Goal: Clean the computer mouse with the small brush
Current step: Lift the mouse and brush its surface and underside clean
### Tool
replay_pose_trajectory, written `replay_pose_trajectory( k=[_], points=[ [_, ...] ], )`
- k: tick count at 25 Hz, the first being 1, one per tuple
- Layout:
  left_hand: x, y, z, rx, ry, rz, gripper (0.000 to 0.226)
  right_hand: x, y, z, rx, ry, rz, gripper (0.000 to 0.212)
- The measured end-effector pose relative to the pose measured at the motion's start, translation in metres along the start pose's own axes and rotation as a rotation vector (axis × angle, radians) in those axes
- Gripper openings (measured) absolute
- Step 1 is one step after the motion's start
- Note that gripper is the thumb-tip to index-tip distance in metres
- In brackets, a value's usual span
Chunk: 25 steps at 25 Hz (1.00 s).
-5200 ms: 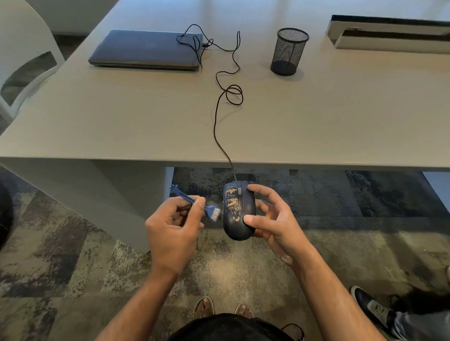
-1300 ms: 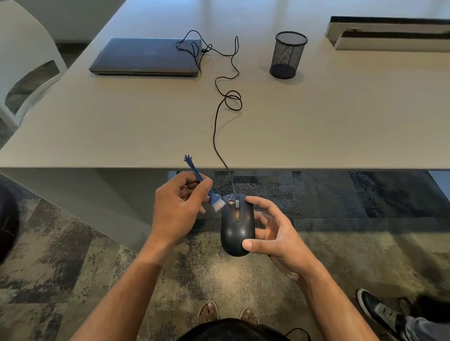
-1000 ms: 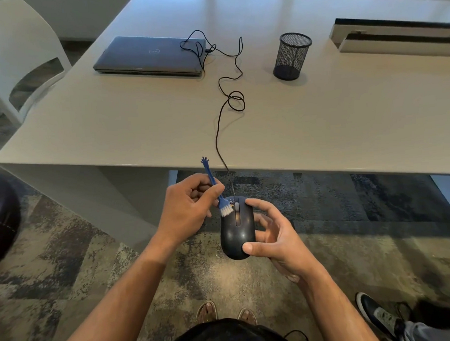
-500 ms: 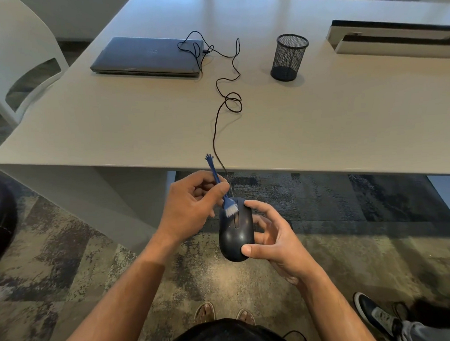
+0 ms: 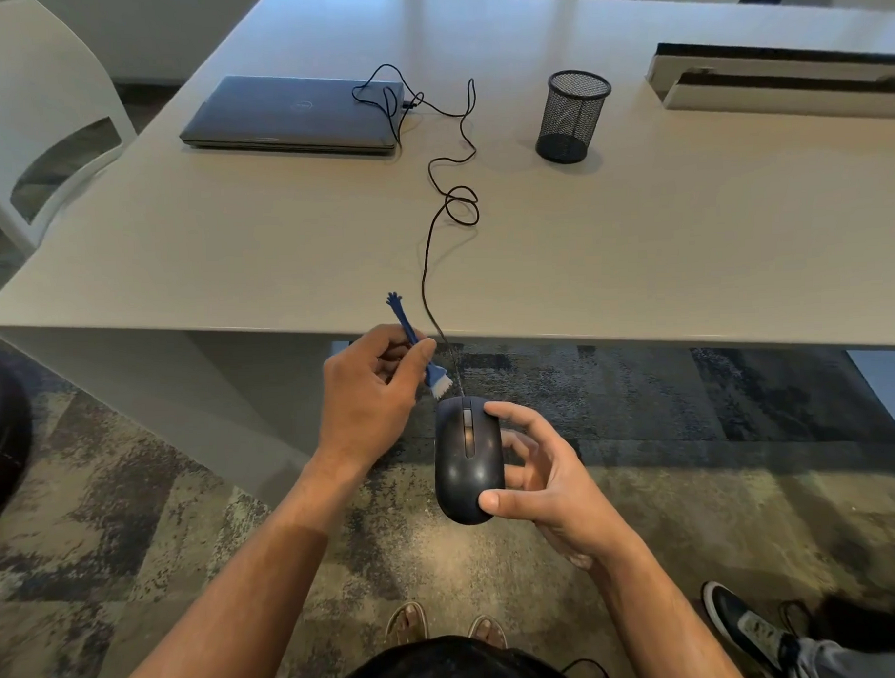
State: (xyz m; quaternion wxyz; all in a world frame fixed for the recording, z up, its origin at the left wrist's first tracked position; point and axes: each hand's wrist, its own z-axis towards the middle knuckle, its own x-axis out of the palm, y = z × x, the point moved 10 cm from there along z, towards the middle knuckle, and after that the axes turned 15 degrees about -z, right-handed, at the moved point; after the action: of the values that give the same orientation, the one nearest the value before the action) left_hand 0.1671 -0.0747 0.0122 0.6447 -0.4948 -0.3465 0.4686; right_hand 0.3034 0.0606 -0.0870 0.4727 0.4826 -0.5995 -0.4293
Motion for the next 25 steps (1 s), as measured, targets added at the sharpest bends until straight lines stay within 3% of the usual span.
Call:
replay_pose_trajectory(
  k=[4, 10, 13, 16, 20, 25],
  points=[
    [0.016, 0.004, -0.008, -0.067, 0.149, -0.096, 0.004, 0.001, 0.000, 0.001, -0.001, 0.009, 0.016, 0.081],
    [0.004, -0.006, -0.007, 0.097, 0.039, 0.210, 0.005, 0.000, -0.003, 0.000, 0.002, 0.001, -0.002, 0.081],
    [-0.001, 0.001, -0.011, -0.034, 0.067, 0.042, 0.012, -0.001, -0.003, 0.001, -0.001, -0.003, 0.011, 0.081],
    [-0.001, -0.001, -0.021, -0.138, 0.176, -0.153, 0.026, -0.003, -0.002, 0.001, -0.007, -0.009, 0.013, 0.080],
    [0.011, -0.015, -0.038, -0.118, 0.424, -0.169, 0.024, -0.003, 0.000, 0.001, -0.006, -0.009, 0.021, 0.081],
    [0.028, -0.019, -0.043, 0.003, 0.535, 0.046, 0.027, 0.000, 0.000, 0.001, -0.008, 0.002, 0.000, 0.081]
  ],
)
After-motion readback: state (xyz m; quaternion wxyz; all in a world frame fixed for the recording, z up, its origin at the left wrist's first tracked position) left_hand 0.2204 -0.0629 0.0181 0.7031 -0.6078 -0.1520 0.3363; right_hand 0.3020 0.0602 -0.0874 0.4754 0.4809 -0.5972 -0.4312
